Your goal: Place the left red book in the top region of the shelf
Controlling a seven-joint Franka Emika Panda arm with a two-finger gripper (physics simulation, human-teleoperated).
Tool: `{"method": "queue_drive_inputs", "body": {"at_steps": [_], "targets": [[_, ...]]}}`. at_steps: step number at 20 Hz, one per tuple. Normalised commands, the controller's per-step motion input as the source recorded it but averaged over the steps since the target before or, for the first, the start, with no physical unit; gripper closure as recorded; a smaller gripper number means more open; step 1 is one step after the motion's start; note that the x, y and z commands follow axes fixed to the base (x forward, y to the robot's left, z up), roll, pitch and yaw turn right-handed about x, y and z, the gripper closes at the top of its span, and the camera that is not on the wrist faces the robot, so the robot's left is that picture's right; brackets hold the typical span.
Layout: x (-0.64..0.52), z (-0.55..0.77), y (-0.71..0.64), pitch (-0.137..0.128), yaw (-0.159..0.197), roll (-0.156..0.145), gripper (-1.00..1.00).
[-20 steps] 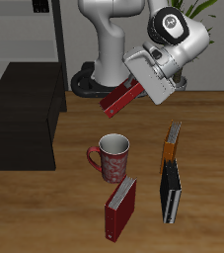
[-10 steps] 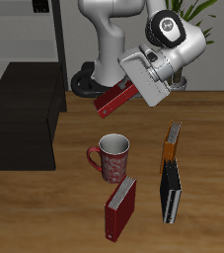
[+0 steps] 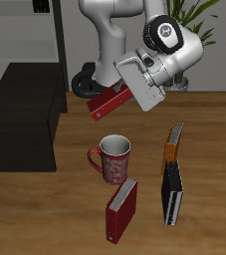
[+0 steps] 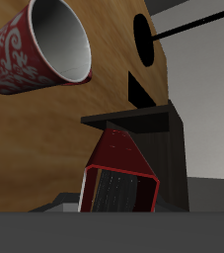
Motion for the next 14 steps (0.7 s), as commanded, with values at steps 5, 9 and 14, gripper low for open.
{"method": "queue_drive_inputs", "body": {"at_steps": [5,9,14], "targets": [[0.09,-0.02,0.05,0.017,-0.003,-0.018,1.00],[0.07,-0.07,0.01,0.021,-0.003,-0.014,1.00],[0.07,-0.13,-0.10,0.022,0.004,-0.035,1.00]]}}
